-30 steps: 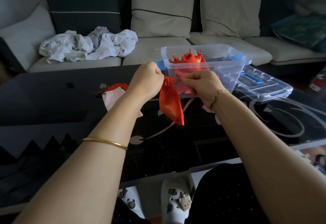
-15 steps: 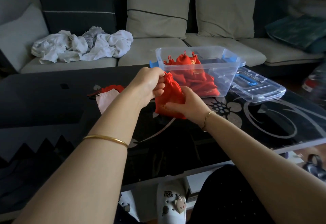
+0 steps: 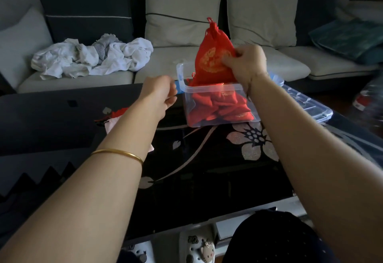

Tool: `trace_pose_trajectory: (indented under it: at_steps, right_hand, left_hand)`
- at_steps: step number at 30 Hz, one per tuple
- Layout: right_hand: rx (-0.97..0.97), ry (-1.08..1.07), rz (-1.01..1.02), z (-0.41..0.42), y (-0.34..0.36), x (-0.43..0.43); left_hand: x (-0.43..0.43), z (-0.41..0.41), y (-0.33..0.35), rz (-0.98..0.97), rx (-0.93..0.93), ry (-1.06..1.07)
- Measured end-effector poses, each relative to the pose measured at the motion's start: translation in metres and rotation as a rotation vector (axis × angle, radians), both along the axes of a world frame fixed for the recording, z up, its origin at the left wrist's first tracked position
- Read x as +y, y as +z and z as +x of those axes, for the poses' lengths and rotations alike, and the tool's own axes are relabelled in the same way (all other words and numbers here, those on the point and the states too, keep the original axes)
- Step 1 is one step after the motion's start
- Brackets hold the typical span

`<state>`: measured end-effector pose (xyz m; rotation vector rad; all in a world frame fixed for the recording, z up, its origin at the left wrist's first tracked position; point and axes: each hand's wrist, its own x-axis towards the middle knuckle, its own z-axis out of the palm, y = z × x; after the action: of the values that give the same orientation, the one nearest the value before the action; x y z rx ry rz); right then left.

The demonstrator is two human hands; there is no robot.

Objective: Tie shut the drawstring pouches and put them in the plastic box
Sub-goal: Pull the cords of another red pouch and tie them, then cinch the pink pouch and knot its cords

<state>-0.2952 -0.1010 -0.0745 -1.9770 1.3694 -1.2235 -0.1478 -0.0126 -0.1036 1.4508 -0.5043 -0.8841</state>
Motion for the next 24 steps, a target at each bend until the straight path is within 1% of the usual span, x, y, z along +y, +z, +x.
trace_pose_trajectory:
  at_steps: [3,5,7,8,11,13,14,15,17,18,20,23,24]
  right_hand:
    - [0.150,-0.023,0.075,0.025,0.011,-0.039]
    - [0.350,-0.019,0.120,0.039,0.002,-0.054]
    - [0.511,-0.068,0.101,0.043,-0.010,-0.059]
    - [0.537,-0.106,0.060,0.043,-0.012,-0.060]
    - [0.466,-0.129,-0.040,0.044,-0.010,-0.048]
    - [0.376,-0.079,-0.097,0.046,-0.009,-0.029]
    - [0.345,-0.045,-0.124,0.048,-0.009,-0.016]
    - [0.318,0.004,-0.135,0.051,-0.012,-0.001]
    - [0.283,0.144,-0.101,0.061,-0.026,0.028]
    - [0.276,0.228,-0.055,0.068,-0.037,0.040]
    - [0.336,0.381,0.044,0.084,-0.065,0.059]
    - [0.566,0.536,0.113,0.101,-0.104,0.075]
    - [0.650,0.590,0.139,0.104,-0.114,0.080]
  left_hand:
    - [-0.011,0.013,-0.007,0.071,-0.018,0.044]
    - [-0.016,0.025,-0.017,0.134,-0.067,0.074]
    - [-0.015,0.034,-0.029,0.237,-0.189,0.105]
    - [-0.014,0.040,-0.039,0.296,-0.293,0.100]
    - [-0.004,0.054,-0.066,0.548,-0.665,-0.004]
    - [0.010,0.055,-0.082,0.722,-0.911,-0.076]
    - [0.016,0.054,-0.088,0.775,-1.032,-0.086]
    - [0.023,0.053,-0.094,0.821,-1.100,-0.112]
    - [0.031,0.052,-0.106,0.916,-1.110,-0.204]
    - [0.034,0.053,-0.111,0.945,-1.083,-0.263]
    - [0.039,0.053,-0.113,0.904,-1.073,-0.310]
    - [0.045,0.053,-0.104,0.763,-1.191,-0.082]
    - [0.052,0.050,-0.100,0.707,-1.144,-0.072]
